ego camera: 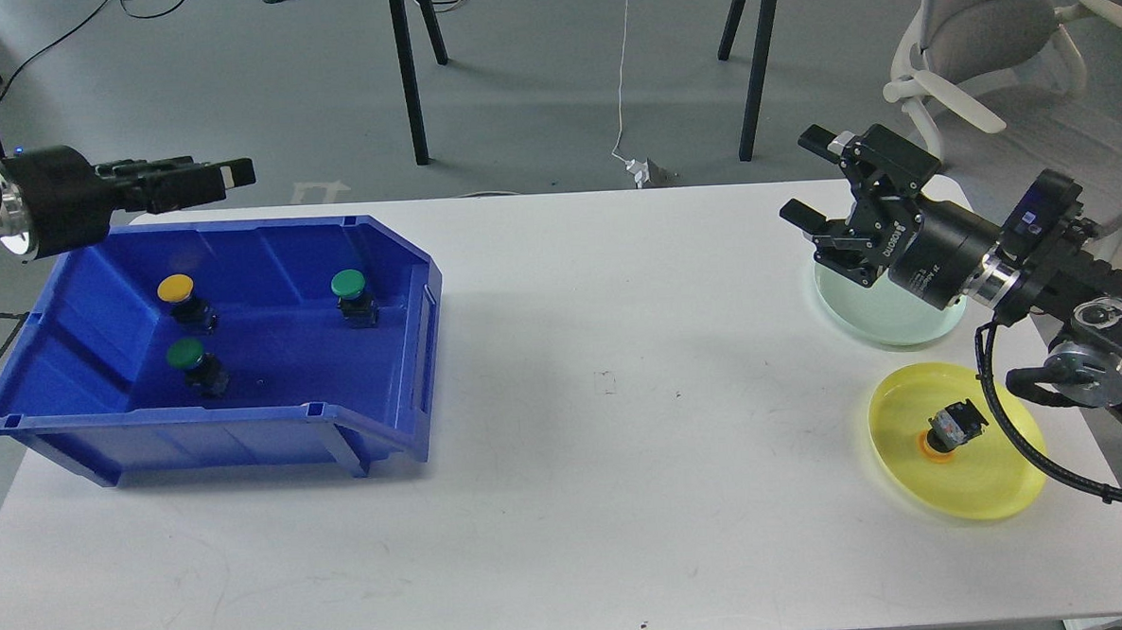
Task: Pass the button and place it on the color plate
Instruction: 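Lower the left gripper into the bin and grasp a green button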
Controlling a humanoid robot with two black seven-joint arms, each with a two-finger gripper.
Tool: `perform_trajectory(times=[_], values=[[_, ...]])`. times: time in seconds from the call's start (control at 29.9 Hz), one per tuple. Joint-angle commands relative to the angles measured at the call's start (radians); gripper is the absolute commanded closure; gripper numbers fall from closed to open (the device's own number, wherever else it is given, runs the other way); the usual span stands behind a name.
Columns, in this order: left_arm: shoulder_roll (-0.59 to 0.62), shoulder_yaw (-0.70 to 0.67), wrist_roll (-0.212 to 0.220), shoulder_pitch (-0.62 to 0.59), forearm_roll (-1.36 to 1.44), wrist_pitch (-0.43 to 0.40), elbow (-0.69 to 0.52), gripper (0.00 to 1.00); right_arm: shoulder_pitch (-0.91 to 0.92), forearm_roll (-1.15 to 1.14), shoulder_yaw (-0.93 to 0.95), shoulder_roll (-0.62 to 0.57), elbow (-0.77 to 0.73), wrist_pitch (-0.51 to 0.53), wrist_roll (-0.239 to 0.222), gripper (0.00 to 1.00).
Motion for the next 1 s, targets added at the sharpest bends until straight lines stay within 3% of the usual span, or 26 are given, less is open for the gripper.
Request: perform_trajectory(times=[0.0,0.17,0.43,0.97], values=[[0.003,0.065,0.0,0.0,0.14,0.006,0.019,0.07,-0.012,0.0,0.003,0.001,0.0,0.0,0.0,0.03],[-0.003,0.068,0.0,0.034,0.154,0.007,0.046,0.07,-0.02,0.031,0.006,0.003,0.005,0.002,0.0,0.03],[-0.037,0.084,0.0,0.097,0.157,0.007,0.149,0.11,-0.041,0.285,0.006,0.001,0.012,0.009,0.0,0.03],[-0.184,0.085,0.0,0.137,0.155,0.0,0.348,0.11,-0.058,0.287,0.008,-0.013,0.014,0.016,0.0,0.03]])
